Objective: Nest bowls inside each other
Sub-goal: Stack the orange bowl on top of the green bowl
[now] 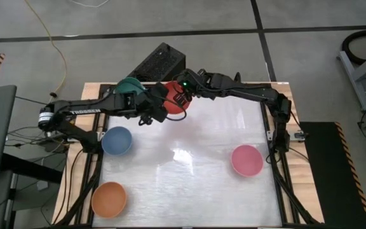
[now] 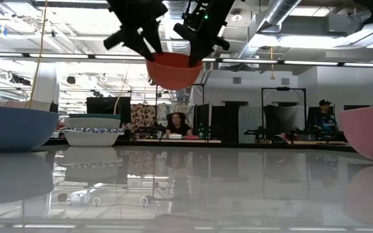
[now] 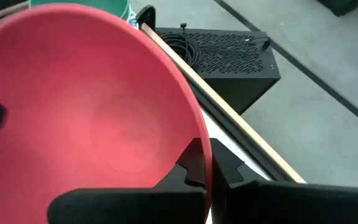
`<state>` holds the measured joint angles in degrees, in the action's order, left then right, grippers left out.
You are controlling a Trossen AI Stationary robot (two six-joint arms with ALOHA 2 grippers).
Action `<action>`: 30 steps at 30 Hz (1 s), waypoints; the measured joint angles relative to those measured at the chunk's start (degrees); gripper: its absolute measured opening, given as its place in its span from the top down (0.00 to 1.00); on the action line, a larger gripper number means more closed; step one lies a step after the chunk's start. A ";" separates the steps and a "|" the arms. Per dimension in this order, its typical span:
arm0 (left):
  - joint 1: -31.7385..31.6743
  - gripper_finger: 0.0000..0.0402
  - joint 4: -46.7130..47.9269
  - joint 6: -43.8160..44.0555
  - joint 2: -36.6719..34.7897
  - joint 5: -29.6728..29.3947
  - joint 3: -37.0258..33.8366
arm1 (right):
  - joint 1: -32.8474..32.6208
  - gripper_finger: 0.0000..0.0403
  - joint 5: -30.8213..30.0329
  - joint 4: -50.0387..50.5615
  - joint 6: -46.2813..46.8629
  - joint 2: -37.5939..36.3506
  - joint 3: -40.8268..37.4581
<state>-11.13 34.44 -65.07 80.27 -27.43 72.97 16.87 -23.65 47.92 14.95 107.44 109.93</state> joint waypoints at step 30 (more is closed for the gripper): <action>-1.76 0.63 6.20 -13.15 -1.65 4.02 -0.07 | 0.40 0.98 6.18 -0.99 -0.43 0.00 0.04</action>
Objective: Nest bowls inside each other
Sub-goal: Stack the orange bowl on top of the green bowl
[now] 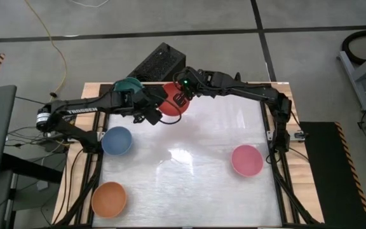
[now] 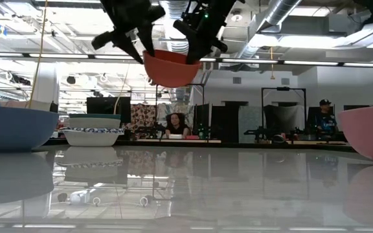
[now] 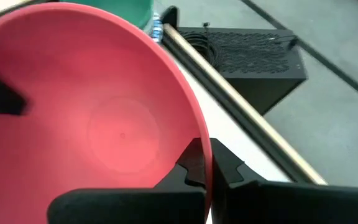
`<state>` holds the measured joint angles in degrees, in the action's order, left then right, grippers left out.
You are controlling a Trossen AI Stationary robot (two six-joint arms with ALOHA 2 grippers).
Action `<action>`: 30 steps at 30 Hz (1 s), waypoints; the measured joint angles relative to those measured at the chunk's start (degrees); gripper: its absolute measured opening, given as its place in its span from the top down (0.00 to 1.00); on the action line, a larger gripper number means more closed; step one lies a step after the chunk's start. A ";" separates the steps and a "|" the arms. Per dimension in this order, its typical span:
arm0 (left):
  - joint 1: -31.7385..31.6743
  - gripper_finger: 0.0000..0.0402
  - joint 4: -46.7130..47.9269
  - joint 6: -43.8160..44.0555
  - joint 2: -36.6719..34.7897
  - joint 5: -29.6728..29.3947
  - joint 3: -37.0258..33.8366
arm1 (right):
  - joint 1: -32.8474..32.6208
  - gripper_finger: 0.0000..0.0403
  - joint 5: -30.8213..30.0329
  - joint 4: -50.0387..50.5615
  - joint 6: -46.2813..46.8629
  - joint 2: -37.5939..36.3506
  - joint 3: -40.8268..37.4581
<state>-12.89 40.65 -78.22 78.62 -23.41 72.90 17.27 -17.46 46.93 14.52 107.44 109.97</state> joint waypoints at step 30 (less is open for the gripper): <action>2.37 1.00 5.05 6.00 3.18 -6.22 -0.15 | -0.23 0.69 12.99 -0.86 -3.90 -0.22 0.16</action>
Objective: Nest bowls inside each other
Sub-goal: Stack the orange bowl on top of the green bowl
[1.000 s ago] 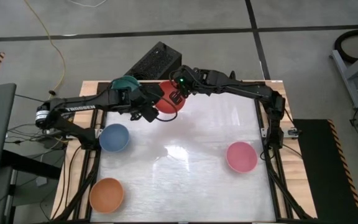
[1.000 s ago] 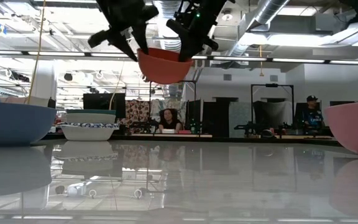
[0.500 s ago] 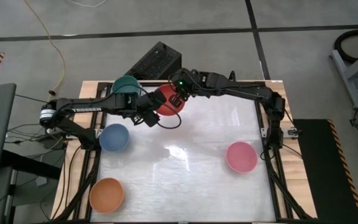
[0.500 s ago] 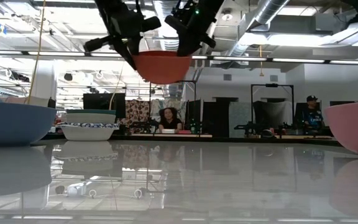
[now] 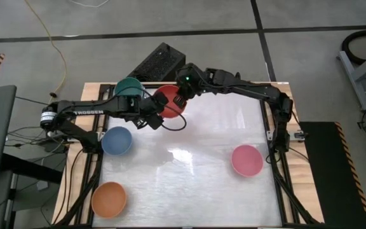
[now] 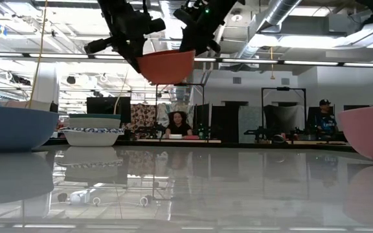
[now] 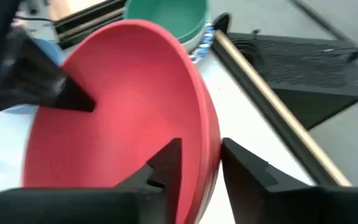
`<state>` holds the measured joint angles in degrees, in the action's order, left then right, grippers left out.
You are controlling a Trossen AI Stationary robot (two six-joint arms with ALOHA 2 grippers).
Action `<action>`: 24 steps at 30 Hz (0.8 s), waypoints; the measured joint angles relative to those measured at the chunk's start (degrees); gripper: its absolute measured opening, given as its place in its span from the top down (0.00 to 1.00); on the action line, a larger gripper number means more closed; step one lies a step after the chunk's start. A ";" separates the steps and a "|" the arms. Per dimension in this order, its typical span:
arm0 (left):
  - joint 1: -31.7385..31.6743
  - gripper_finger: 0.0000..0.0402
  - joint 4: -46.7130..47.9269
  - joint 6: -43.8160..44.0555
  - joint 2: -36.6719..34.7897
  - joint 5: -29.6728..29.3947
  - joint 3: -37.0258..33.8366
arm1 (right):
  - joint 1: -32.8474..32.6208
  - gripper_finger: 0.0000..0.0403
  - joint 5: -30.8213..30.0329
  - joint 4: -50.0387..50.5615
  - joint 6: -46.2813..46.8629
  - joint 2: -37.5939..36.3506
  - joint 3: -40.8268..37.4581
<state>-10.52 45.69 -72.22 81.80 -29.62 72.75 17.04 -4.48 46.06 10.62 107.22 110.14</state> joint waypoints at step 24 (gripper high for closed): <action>-8.74 1.00 18.12 60.18 -6.25 -2.71 0.22 | 5.18 0.46 6.21 6.27 -5.27 -19.61 -0.23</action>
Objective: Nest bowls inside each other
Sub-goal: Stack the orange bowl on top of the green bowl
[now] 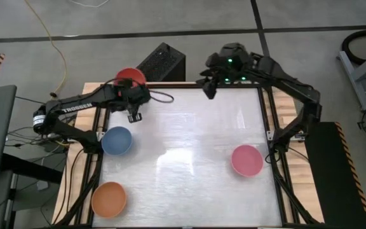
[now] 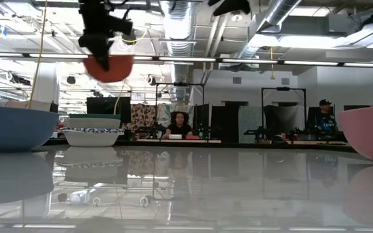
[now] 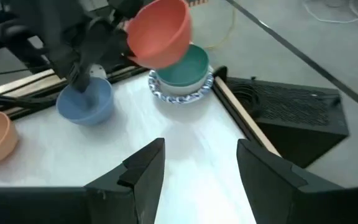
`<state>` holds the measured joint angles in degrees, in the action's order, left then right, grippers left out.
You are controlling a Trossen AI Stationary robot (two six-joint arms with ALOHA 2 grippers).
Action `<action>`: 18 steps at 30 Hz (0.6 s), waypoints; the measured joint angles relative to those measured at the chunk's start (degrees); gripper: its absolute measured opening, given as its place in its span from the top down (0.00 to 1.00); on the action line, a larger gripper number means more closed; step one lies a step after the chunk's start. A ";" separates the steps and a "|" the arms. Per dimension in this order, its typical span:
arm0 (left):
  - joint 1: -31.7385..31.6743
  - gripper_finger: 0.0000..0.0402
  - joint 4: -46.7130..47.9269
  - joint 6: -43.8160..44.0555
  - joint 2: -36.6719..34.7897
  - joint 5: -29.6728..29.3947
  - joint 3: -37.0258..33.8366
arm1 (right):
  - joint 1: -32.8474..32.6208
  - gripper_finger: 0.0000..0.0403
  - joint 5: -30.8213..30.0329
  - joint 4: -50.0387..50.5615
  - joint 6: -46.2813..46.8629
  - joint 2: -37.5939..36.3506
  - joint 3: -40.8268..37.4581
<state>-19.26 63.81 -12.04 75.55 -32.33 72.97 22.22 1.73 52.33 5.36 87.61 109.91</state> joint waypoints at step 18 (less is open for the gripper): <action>-20.64 1.00 -3.50 6.72 1.89 14.79 -0.02 | 0.05 0.46 -4.70 4.95 -2.75 -2.38 0.00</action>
<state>-39.90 60.31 -5.31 77.44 -17.54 72.95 22.27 -2.96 57.28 2.61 85.23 109.91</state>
